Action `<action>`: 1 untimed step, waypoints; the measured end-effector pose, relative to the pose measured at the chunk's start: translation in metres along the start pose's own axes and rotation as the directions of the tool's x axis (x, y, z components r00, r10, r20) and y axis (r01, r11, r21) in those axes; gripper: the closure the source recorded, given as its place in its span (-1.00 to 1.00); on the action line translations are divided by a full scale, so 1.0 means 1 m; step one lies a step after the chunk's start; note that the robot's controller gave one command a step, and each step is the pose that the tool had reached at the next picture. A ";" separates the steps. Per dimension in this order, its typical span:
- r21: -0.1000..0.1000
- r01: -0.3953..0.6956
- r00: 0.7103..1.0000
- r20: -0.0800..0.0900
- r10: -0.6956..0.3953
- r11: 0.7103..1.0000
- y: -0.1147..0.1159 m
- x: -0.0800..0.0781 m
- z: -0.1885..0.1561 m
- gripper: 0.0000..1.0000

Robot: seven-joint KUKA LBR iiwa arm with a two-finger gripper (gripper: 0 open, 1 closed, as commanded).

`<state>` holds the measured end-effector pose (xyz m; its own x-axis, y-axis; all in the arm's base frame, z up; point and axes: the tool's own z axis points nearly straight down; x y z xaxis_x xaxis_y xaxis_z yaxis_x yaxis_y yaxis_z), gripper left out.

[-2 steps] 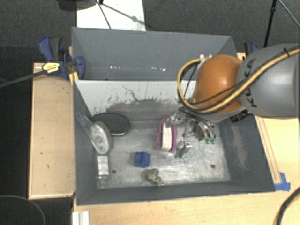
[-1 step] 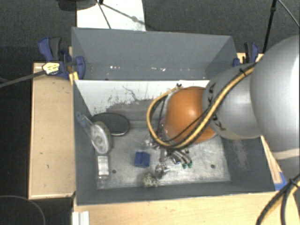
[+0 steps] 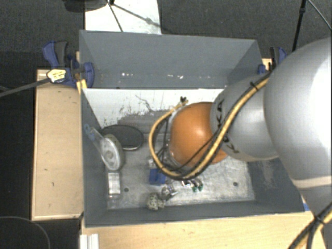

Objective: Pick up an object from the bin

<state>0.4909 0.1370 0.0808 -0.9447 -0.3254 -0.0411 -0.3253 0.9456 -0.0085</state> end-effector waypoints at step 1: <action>-0.007 -0.004 1.000 -0.029 0.004 1.000 0.003 0.008 0.005 1.00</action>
Offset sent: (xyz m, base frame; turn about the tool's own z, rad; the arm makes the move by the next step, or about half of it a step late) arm 0.0000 0.0000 0.0000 0.0000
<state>0.4826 0.1371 0.0757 -0.9466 -0.3221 -0.0124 -0.3221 0.9467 -0.0016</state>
